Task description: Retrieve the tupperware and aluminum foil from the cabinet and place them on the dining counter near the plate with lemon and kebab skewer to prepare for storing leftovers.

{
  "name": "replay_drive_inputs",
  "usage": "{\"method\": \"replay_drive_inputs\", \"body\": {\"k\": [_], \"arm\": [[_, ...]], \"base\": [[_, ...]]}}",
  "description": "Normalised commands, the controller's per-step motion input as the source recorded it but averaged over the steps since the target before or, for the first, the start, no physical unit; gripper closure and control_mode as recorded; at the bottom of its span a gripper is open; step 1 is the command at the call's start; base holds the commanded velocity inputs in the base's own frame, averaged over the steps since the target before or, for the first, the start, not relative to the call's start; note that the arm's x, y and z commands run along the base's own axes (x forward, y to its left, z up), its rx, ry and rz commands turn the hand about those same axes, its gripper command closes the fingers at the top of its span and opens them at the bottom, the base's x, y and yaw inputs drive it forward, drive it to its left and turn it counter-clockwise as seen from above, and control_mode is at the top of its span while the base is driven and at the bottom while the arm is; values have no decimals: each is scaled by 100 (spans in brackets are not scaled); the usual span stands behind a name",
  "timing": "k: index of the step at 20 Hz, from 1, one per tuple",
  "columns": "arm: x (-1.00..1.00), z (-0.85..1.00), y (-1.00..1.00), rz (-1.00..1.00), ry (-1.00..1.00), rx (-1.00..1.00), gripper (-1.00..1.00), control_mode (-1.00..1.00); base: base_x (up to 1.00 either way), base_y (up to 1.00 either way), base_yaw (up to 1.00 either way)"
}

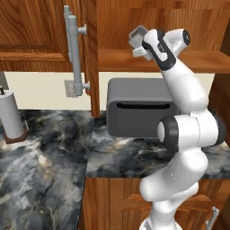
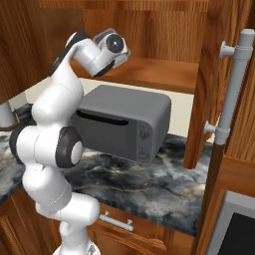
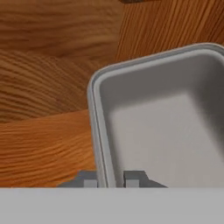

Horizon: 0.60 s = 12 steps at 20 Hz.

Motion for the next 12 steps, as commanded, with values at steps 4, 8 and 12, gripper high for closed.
{"method": "replay_drive_inputs", "body": {"k": [4, 8, 12], "arm": [[-100, 65, 0, 4, 39, -9, 100, -100], [-100, 32, 0, 3, 32, -9, 100, -100], [-100, -21, 0, 1, 5, -10, 100, -100]], "base": [[0, 0, 0], [0, 0, 0], [0, 0, 0]]}}
